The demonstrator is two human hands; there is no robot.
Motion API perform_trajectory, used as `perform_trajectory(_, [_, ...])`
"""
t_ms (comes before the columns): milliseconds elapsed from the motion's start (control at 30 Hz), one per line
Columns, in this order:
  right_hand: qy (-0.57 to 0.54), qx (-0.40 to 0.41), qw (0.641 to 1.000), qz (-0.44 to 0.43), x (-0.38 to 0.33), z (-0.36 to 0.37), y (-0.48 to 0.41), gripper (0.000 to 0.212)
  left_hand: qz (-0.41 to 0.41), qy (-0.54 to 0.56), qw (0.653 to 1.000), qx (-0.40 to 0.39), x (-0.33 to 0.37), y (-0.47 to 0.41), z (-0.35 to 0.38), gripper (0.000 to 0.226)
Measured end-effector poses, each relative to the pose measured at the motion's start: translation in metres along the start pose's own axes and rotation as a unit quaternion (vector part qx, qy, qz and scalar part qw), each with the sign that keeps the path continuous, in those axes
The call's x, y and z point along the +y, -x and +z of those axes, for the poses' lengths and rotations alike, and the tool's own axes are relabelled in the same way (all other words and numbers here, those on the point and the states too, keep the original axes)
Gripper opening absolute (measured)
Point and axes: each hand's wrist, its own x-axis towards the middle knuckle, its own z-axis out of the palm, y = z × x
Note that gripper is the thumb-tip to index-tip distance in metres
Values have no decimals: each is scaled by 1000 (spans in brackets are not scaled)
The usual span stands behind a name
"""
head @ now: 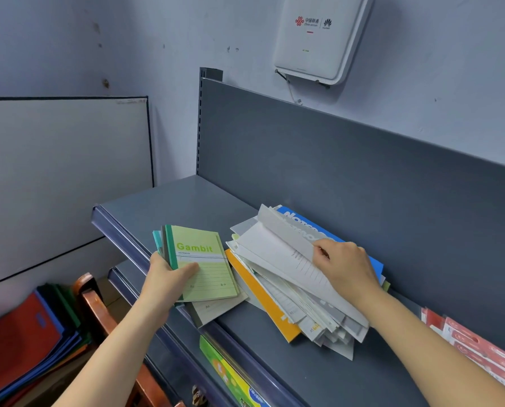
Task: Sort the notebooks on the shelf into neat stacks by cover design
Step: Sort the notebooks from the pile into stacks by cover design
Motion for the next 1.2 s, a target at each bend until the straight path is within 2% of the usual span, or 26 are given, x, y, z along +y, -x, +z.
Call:
perform_trajectory(100, [-105,-33,994,28,3,2,0,18,-2,4,1000,-7,-1,-1,-1,42])
perform_trajectory(133, [-145,-73,986,41,1,3,1,19,-3,6,1000,-9,-2,-2,-2,42])
perform_trajectory(167, [-163,-117,978,54,1,6,3,34,-3,9,1000,-12,-3,-2,-2,42])
perform_trajectory(233, [-100,-181,977,56,0,16,6,62,-3,11,1000,-17,-3,-3,-2,41])
perform_trajectory(300, [-21,-196,979,49,-2,21,7,78,-2,10,1000,-22,-4,-4,-3,41])
perform_trajectory(467, [66,-239,968,33,0,18,-1,82,-4,6,999,-33,-4,-5,-3,44])
perform_trajectory(633, [120,-222,967,36,-16,27,10,95,4,11,1000,-28,-6,-5,-3,44])
perform_trajectory(700, [145,-150,977,35,-25,33,10,78,2,11,1000,-27,-6,-5,-3,44])
perform_trajectory(767, [131,-88,987,30,-28,26,4,47,0,9,1000,-25,-7,-6,-4,45])
perform_trajectory(833, [125,-63,990,4,-25,12,-6,20,-1,6,1000,-28,-7,-7,-4,46])
perform_trajectory(867, [108,-51,993,21,-18,2,-12,13,-2,5,1000,-29,-7,-7,-4,46])
perform_trajectory(967, [-77,9,990,114,12,-29,-28,28,-3,6,1000,-26,-8,-8,-3,43])
perform_trajectory(1033, [-116,27,985,123,23,-40,-31,32,-1,2,1000,-22,-8,-8,-3,44])
perform_trajectory(1100, [-88,0,991,97,20,-40,-27,29,2,-1,1000,-20,-9,-8,-3,45])
perform_trajectory(1200, [86,-81,993,1,-3,-25,-15,18,4,-5,1000,-23,-9,-9,-3,45])
